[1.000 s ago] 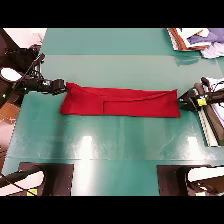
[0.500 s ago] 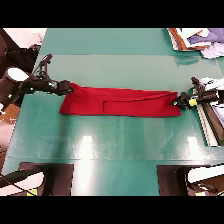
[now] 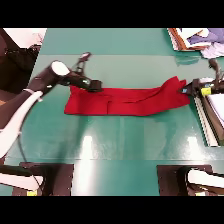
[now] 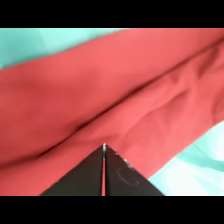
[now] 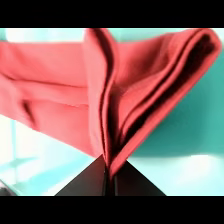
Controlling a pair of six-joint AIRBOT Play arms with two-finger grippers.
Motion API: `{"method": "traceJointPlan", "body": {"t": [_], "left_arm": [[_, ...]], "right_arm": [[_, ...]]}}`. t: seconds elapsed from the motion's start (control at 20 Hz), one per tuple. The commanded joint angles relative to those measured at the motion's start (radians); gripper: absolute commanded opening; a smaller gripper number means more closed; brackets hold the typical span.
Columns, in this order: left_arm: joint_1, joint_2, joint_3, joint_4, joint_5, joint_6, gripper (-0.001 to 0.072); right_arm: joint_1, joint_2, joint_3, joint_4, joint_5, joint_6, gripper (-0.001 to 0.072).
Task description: Fold the shirts.
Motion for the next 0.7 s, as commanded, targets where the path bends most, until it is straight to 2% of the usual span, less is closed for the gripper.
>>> {"method": "traceJointPlan", "body": {"t": [0.0,0.25,0.65], "left_arm": [[-0.147,-0.153,0.149,0.001,0.002,-0.029,0.0029],[-0.269,-0.257,0.196,0.002,0.002,-0.035,0.0030],[-0.288,-0.280,0.196,0.010,-0.039,-0.034,0.0030]], "right_arm": [[0.053,0.076,0.097,0.060,0.031,0.092,0.0014],[0.230,0.049,0.301,0.058,0.021,0.173,0.0014],[0.414,-0.069,0.536,0.041,0.023,0.197,0.0014]]}}
